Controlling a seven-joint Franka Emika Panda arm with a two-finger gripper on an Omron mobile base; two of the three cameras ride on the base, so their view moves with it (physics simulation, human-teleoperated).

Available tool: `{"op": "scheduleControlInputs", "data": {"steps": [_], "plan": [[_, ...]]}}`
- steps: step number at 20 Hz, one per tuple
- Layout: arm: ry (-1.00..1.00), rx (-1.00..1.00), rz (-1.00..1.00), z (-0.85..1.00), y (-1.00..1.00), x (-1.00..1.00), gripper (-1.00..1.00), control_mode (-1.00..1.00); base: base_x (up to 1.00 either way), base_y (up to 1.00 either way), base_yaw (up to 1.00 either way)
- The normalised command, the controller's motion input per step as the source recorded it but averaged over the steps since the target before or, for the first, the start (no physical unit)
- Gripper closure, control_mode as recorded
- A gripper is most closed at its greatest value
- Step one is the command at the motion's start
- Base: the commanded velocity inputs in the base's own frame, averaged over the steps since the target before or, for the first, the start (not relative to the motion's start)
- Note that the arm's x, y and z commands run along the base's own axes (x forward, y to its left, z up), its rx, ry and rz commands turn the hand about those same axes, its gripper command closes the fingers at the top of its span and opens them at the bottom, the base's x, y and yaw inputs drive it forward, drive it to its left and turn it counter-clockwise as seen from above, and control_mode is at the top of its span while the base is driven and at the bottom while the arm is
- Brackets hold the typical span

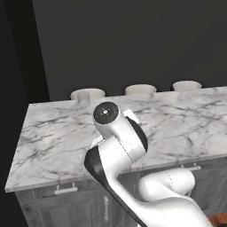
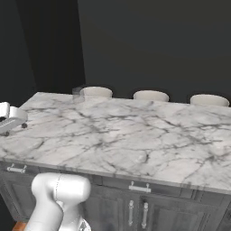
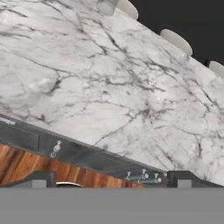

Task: Take a straw from the drawer in front and place it inside the glass cup on the dining counter.

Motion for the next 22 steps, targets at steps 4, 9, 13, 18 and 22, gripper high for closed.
{"op": "scheduleControlInputs", "data": {"steps": [4, 9, 13, 18, 22], "plan": [[0.0, -0.24, 0.11, -0.65, 0.62, -0.27, -1.0, -1.0, 0.0, 0.0, 0.0], [0.0, -0.22, 0.14, -0.67, 0.48, -0.09, -1.0, -1.0, 0.0, 0.0, 0.0], [0.0, -0.21, 0.13, -0.53, 0.33, -0.06, -1.0, -1.0, 0.0, 0.0, 0.0], [-0.09, -0.22, 0.09, -0.53, 0.32, -0.21, -1.0, -1.0, 0.0, 0.0, 0.0], [-0.16, -0.18, 0.05, -0.52, 0.31, -0.22, -1.0, -1.0, 0.0, 0.0, 0.0]]}}
